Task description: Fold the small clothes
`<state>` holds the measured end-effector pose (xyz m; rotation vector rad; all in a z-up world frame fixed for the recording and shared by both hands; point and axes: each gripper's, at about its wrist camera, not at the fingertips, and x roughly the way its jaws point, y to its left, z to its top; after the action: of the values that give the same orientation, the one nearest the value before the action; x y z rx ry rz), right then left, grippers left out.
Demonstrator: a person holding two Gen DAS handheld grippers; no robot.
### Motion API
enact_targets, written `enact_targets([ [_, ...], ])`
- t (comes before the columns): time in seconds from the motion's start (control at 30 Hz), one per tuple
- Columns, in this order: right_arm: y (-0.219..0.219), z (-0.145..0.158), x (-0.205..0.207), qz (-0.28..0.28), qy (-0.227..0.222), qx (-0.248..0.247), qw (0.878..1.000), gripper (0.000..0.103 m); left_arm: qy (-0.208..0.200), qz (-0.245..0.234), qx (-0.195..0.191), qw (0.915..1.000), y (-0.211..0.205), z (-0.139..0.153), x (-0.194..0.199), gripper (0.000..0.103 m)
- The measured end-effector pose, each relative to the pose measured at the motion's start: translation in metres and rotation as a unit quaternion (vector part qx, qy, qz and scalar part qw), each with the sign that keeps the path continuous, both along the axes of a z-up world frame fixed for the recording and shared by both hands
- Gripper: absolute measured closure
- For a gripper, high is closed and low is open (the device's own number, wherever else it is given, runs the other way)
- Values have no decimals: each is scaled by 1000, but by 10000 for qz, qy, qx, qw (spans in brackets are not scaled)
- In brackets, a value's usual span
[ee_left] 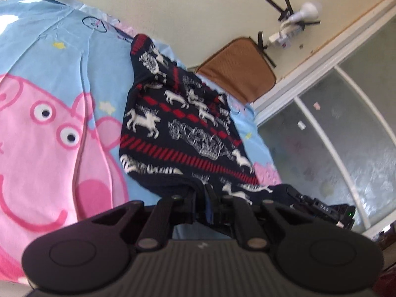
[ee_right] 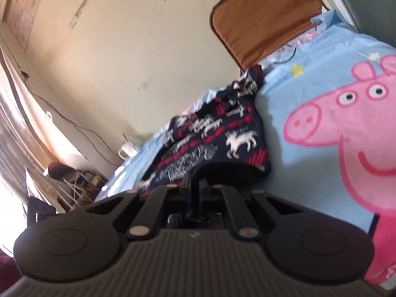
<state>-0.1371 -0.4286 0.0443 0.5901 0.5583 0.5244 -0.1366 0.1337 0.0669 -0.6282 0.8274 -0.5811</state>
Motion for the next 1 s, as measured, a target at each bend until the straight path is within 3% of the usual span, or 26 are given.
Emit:
enact_targets([
  [0.1, -3, 13, 35, -227, -43, 209, 9995, 95, -48, 410, -174, 9990, 4, 6, 35, 96],
  [0.2, 5, 19, 78, -387, 60, -22, 9992, 95, 19, 747, -237, 9969, 6, 4, 76, 96],
  [0.37, 15, 9, 159, -777, 377, -455, 9952, 95, 319, 1222, 127, 9919, 1, -13, 148, 91],
  [0.4, 17, 4, 172, -887, 462, -631, 9930, 92, 449, 1343, 336, 9894, -2, -17, 157, 86],
  [0.43, 20, -2, 183, -1052, 613, -917, 9883, 88, 590, 1467, 499, 9862, -3, -22, 163, 73],
  [0.47, 21, -6, 188, -1148, 738, -1058, 9850, 78, 624, 1490, 518, 9855, -3, -25, 163, 63],
  [0.5, 20, -9, 186, -1189, 681, -1022, 9853, 65, 579, 1409, 476, 9872, -1, -27, 161, 60],
  [0.57, 18, -6, 171, -1242, 366, -944, 9871, 58, 470, 1325, 427, 9891, 3, -26, 153, 58],
  [0.67, 21, 8, 146, -1293, -177, -1039, 9860, 58, 128, 1233, 290, 9919, 4, -15, 141, 58],
  [0.77, 39, 18, 140, -826, -444, -894, 9916, 58, -243, 903, 437, 9947, -17, -4, 143, 58],
  [0.87, 69, 11, 154, -332, -197, -1127, 9929, 59, -250, 582, 774, 9950, -44, -13, 156, 58],
  [0.93, 74, -4, 167, -342, 160, -1400, 9894, 59, 6, 479, 1055, 9933, -55, -30, 166, 61],
  [0.97, 71, -14, 175, -459, 491, -1588, 9850, 62, 209, 437, 1201, 9916, -57, -40, 172, 68],
  [1.0, 63, -22, 176, -563, 576, -1528, 9850, 84, 121, 433, 1243, 9912, -53, -42, 170, 70],
])
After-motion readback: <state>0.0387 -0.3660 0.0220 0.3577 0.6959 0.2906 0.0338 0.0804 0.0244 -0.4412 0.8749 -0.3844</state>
